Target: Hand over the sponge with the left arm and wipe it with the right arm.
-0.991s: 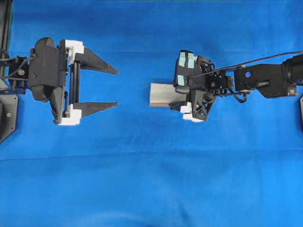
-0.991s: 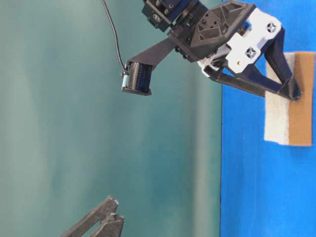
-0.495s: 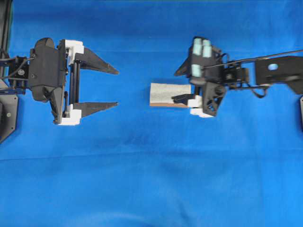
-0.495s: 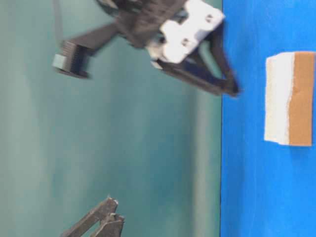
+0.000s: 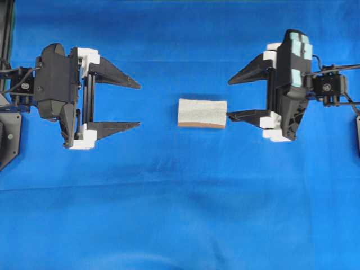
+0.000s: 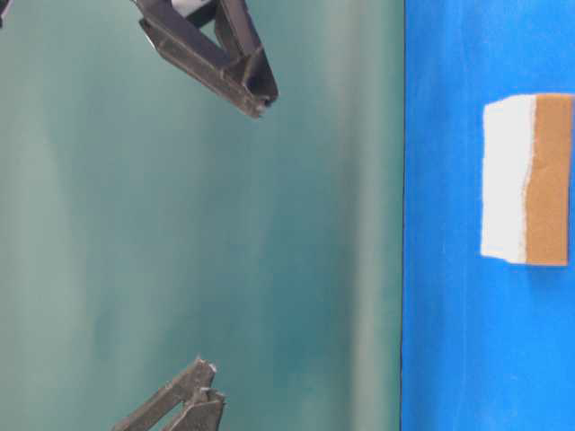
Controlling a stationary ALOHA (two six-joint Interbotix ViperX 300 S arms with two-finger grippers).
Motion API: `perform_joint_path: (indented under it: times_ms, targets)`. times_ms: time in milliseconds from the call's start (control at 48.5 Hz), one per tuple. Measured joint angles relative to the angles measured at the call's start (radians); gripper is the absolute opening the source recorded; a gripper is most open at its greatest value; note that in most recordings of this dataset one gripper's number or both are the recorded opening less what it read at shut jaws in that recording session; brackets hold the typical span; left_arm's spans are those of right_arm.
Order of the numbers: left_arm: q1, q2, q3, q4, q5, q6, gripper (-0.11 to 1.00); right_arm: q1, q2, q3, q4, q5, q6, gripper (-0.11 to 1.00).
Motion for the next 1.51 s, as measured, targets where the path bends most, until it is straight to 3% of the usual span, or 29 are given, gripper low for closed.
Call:
perform_joint_path:
  times_ms: [495,826,1156,1362,1507]
  targets:
    - [0.002,-0.035,0.003,0.002,0.023,-0.005,0.91,0.002,-0.02,0.008,0.0,0.012,-0.002,0.74]
    - [0.002,-0.241,0.066,0.002,0.098,-0.006,0.91,0.005,-0.313,0.1,0.0,0.129,-0.003,0.73]
    - [0.0,-0.523,0.13,0.0,0.304,-0.002,0.91,0.009,-0.603,0.178,0.0,0.316,-0.009,0.73]
    - [0.0,-0.698,0.233,0.0,0.337,-0.011,0.91,0.011,-0.765,0.295,0.009,0.324,0.009,0.73]
    - [0.0,-0.804,0.305,0.0,0.342,-0.012,0.91,0.012,-0.819,0.38,0.054,0.275,0.025,0.72]
